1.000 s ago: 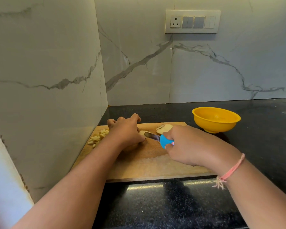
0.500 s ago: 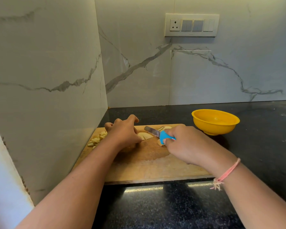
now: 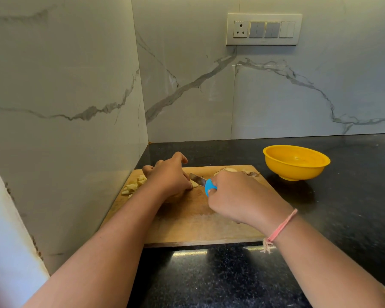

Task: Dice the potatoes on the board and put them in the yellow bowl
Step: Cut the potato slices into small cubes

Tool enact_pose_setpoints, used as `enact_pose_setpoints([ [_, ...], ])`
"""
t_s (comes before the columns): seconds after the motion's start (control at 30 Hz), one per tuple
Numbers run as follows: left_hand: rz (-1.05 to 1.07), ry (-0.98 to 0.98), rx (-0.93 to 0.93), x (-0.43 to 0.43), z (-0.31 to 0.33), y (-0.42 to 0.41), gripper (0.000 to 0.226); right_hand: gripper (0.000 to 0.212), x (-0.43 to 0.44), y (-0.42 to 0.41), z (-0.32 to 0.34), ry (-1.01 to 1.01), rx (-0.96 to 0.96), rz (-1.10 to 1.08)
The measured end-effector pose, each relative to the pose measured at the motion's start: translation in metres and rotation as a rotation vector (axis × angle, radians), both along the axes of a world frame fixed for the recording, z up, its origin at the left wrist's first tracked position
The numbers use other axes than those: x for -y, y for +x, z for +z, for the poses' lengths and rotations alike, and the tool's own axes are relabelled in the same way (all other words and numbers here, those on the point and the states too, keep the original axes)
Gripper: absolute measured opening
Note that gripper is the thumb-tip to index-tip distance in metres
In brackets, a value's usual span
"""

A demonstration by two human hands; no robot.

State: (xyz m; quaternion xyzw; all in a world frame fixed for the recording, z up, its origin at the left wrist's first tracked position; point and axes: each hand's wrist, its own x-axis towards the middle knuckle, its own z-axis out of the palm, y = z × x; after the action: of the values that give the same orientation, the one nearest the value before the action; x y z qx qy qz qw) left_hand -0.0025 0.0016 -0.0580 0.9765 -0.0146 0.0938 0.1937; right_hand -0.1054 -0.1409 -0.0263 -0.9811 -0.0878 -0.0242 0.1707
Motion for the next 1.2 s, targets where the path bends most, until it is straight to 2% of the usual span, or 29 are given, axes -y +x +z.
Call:
enact_pose_setpoints([
  [0.17,0.031,0.006,0.011,0.002,-0.001,0.0,0.055,0.016,-0.005,-0.002,0.007,-0.064,-0.011,0.044],
  [0.57,0.022,0.025,0.023,0.001,0.003,-0.007,0.056,0.038,0.021,-0.027,0.016,-0.164,-0.067,0.035],
  [0.67,-0.012,0.018,0.012,-0.001,0.004,-0.011,0.054,0.039,0.028,-0.027,0.018,-0.106,-0.101,0.01],
  [0.77,-0.069,0.021,0.003,-0.002,0.006,-0.012,0.044,0.04,0.036,-0.025,0.016,0.041,-0.129,-0.019],
  [0.9,-0.126,0.109,0.001,0.0,0.005,-0.01,0.04,0.039,0.043,-0.022,0.01,0.147,-0.09,-0.062],
  [1.2,-0.178,0.192,-0.019,-0.001,0.005,-0.007,0.038,0.038,0.041,-0.017,0.002,0.142,-0.029,-0.085],
])
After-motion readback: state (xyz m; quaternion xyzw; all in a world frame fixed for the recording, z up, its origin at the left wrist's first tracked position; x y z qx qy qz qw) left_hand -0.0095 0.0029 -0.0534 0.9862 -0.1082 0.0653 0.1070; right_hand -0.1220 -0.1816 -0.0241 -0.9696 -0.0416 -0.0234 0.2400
